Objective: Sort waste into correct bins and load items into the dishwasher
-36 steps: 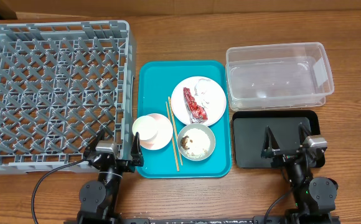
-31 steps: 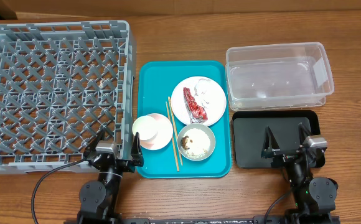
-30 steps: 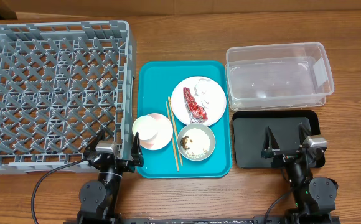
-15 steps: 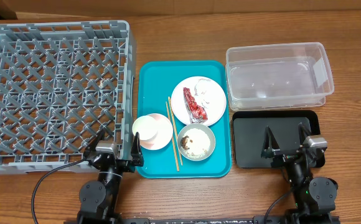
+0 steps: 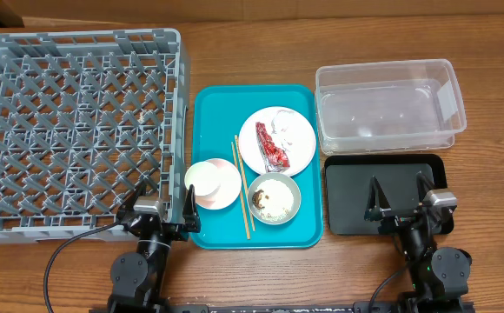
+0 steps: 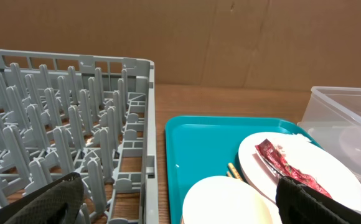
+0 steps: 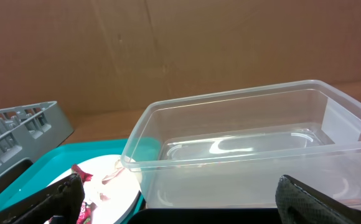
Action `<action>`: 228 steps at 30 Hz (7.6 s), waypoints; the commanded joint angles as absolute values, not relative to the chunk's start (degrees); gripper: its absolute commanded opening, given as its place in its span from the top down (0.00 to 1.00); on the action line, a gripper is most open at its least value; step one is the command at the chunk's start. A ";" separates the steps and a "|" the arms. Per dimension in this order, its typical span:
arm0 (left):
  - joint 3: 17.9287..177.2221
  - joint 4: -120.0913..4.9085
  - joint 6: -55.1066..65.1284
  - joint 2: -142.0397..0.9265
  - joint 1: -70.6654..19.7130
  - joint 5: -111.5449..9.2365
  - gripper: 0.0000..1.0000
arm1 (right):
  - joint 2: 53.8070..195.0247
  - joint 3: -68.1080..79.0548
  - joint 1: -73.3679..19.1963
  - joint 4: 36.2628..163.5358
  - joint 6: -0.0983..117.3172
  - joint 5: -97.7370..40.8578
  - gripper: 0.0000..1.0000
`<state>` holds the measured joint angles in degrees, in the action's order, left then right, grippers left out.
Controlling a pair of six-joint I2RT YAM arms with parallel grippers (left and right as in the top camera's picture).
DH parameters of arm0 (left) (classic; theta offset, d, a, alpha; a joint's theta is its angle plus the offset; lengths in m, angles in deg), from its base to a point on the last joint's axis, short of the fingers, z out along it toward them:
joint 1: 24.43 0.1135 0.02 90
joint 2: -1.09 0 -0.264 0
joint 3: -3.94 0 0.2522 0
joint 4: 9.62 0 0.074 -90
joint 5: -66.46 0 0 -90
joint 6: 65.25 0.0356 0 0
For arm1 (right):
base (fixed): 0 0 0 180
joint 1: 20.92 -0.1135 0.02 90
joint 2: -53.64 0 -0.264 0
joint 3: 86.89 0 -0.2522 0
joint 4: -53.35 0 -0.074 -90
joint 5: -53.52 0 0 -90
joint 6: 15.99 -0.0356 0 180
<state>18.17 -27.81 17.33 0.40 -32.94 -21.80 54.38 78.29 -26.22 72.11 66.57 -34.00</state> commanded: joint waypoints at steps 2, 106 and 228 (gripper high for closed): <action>17.97 -27.70 16.61 0.82 -32.59 -22.06 0.00 | 53.81 78.90 -26.33 71.78 66.61 -34.77 0.00; 75.00 -86.10 14.84 -52.27 -32.31 -32.95 0.00 | 114.70 20.39 -28.47 115.52 63.05 -13.78 0.00; 74.98 -87.72 12.91 -52.49 -25.84 -30.61 0.00 | 171.22 -7.24 -56.28 109.35 61.69 -41.96 0.91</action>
